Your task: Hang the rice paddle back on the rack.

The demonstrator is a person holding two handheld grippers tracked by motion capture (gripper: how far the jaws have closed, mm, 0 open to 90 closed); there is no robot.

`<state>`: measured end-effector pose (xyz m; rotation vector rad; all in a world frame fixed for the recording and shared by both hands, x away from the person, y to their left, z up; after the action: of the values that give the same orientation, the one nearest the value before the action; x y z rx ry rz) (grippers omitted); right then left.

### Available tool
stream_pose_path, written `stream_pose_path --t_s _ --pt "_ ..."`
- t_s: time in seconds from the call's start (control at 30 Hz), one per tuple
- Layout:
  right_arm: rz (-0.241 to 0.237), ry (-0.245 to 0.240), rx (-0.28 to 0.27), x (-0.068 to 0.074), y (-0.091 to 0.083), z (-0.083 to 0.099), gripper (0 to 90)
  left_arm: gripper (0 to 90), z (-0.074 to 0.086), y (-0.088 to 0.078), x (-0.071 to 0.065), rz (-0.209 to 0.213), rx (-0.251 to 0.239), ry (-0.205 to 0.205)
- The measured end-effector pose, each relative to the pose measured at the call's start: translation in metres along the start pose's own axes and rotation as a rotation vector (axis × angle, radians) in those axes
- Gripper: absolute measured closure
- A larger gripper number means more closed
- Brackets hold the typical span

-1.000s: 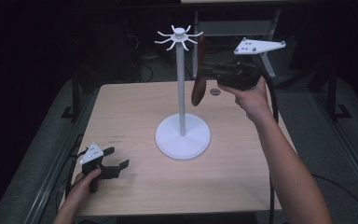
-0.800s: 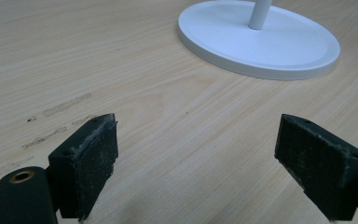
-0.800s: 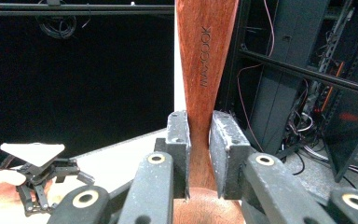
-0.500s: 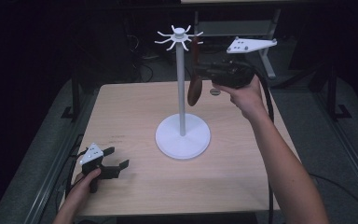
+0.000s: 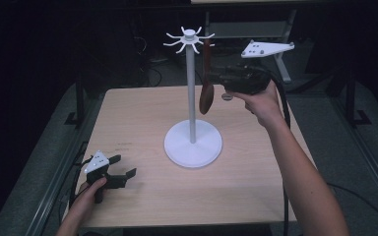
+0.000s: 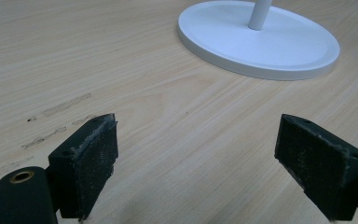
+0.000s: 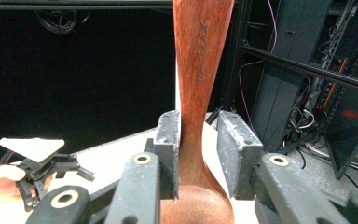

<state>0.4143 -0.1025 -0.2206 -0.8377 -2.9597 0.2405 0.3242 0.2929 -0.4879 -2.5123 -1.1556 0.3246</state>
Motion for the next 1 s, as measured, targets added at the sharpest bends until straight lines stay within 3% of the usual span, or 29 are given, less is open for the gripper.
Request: stream_pose_path --t_s 0.4,1.0 --pt "0.025 0.013 0.013 -0.002 -0.011 0.012 47.0 12.9 0.000 0.001 0.000 0.003 -0.005 -0.009" --pt "0.085 0.065 0.071 -0.011 -0.035 0.061 41.0 12.9 0.000 0.001 0.000 -0.001 -0.013 -0.007"
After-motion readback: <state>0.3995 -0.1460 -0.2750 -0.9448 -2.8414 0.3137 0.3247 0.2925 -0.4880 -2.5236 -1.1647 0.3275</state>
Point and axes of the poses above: each handheld gripper's, and its own axes: y roughly forward along the jaws, z roughly out of its underside, x roughly to its left, the point moved 4 cm from there along y, roughly forward along the jaws, and after that the axes turned 4 degrees about -x, right-handed, at the moved point
